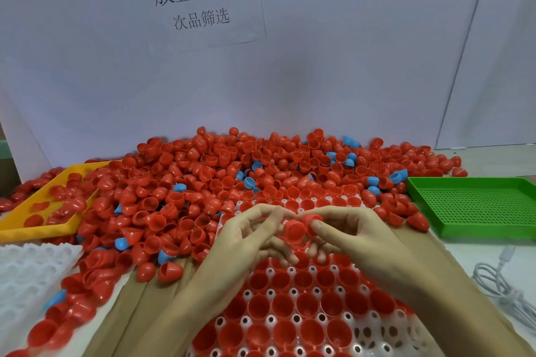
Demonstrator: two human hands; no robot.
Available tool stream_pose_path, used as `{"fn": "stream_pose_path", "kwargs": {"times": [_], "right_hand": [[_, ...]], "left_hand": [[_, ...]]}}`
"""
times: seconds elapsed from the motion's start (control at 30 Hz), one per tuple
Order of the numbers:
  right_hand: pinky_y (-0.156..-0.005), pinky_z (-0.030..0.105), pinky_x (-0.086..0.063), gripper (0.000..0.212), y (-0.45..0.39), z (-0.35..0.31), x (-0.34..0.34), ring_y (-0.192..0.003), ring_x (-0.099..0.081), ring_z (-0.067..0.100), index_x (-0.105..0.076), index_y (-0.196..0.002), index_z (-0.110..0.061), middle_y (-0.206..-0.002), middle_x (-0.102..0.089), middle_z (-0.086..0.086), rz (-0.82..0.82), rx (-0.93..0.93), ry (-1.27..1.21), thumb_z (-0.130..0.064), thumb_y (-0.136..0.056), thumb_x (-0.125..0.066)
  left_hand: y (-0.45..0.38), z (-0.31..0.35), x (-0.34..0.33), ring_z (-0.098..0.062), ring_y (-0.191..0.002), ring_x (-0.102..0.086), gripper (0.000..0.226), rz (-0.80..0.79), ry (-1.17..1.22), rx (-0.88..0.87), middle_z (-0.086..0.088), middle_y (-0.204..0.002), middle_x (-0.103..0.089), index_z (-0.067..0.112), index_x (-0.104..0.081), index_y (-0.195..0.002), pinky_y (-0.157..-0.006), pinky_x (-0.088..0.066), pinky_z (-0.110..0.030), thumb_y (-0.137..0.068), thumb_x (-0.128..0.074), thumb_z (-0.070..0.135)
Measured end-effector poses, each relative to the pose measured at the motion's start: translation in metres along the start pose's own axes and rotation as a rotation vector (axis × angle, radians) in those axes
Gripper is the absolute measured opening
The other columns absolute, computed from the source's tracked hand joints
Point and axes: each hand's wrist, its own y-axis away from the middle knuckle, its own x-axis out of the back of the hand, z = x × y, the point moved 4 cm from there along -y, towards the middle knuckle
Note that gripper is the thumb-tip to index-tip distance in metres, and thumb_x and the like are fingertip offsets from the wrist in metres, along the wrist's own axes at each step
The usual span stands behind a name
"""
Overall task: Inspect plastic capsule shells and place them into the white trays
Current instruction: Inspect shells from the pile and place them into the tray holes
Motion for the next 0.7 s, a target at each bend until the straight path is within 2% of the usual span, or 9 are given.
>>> {"fn": "stream_pose_path", "kwargs": {"times": [0.1, 0.2, 0.27, 0.37, 0.43, 0.5, 0.6, 0.7], "right_hand": [[-0.074, 0.027, -0.063, 0.019, 0.0, 0.002, 0.0, -0.071, -0.074, 0.029, -0.081, -0.112, -0.022, -0.088, -0.079, 0.017, 0.001, -0.006, 0.013, -0.016, -0.102, -0.067], [-0.06, 0.025, -0.059, 0.032, 0.0, 0.004, 0.001, -0.06, -0.071, 0.023, -0.08, -0.111, -0.022, -0.08, -0.077, 0.017, 0.026, -0.002, 0.018, 0.0, -0.104, -0.058], [-0.055, 0.029, -0.058, 0.034, -0.001, 0.003, 0.003, -0.055, -0.069, 0.025, -0.078, -0.108, -0.02, -0.074, -0.072, 0.017, 0.074, 0.021, 0.084, 0.005, -0.102, -0.055], [-0.047, 0.027, -0.049, 0.029, -0.003, 0.002, 0.003, -0.048, -0.058, 0.021, -0.073, -0.1, -0.018, -0.066, -0.064, 0.014, 0.106, 0.037, 0.163, 0.005, -0.1, -0.056], [-0.045, 0.023, -0.043, 0.026, -0.003, 0.003, 0.002, -0.048, -0.051, 0.016, -0.07, -0.101, -0.017, -0.066, -0.059, 0.009, 0.091, 0.02, 0.143, 0.004, -0.1, -0.055], [-0.046, 0.021, -0.043, 0.021, -0.002, 0.002, 0.002, -0.05, -0.049, 0.018, -0.071, -0.106, -0.019, -0.066, -0.057, 0.007, 0.056, 0.015, 0.117, -0.003, -0.103, -0.057], [-0.047, 0.021, -0.047, 0.018, 0.0, 0.0, 0.0, -0.054, -0.057, 0.019, -0.073, -0.117, -0.019, -0.067, -0.062, 0.004, -0.037, -0.025, -0.075, -0.022, -0.104, -0.061], [-0.052, 0.022, -0.053, 0.025, -0.001, -0.001, -0.001, -0.064, -0.066, 0.021, -0.073, -0.123, -0.013, -0.079, -0.071, 0.004, -0.131, -0.039, -0.249, -0.025, -0.105, -0.06]], "left_hand": [[0.001, 0.002, 0.0, -0.032, -0.086, -0.075, 0.032, -0.045, -0.068, -0.029, -0.016, -0.106, -0.076, 0.023, -0.072, -0.123, -0.083, -0.06, -0.032, -0.094, -0.078, 0.037], [0.002, 0.002, -0.002, -0.028, -0.092, -0.075, 0.047, -0.122, -0.103, -0.036, -0.007, -0.114, -0.074, 0.028, -0.067, -0.13, -0.089, -0.058, -0.032, -0.087, -0.086, 0.033], [0.003, 0.002, -0.004, -0.022, -0.094, -0.075, 0.057, -0.146, -0.159, -0.044, 0.0, -0.115, -0.072, 0.03, -0.063, -0.131, -0.088, -0.058, -0.029, -0.081, -0.091, 0.031], [0.002, -0.003, -0.009, -0.021, -0.093, -0.077, 0.047, -0.108, -0.248, -0.081, -0.001, -0.113, -0.072, 0.026, -0.066, -0.127, -0.087, -0.059, -0.029, -0.085, -0.088, 0.024], [0.002, -0.005, -0.009, -0.029, -0.095, -0.078, 0.032, -0.078, -0.205, -0.089, -0.009, -0.11, -0.075, 0.021, -0.07, -0.122, -0.088, -0.061, -0.032, -0.093, -0.081, 0.018], [0.001, -0.005, -0.007, -0.035, -0.097, -0.078, 0.026, -0.05, -0.146, -0.057, -0.013, -0.109, -0.076, 0.019, -0.073, -0.121, -0.089, -0.062, -0.034, -0.095, -0.078, 0.018], [0.001, -0.005, 0.0, -0.036, -0.097, -0.078, 0.027, -0.026, -0.035, 0.007, -0.016, -0.111, -0.077, 0.017, -0.076, -0.12, -0.086, -0.062, -0.03, -0.094, -0.079, 0.024], [0.001, -0.004, 0.001, -0.032, -0.096, -0.078, 0.032, -0.024, 0.059, 0.051, -0.02, -0.114, -0.076, 0.017, -0.076, -0.12, -0.083, -0.061, -0.028, -0.09, -0.08, 0.029]]}}
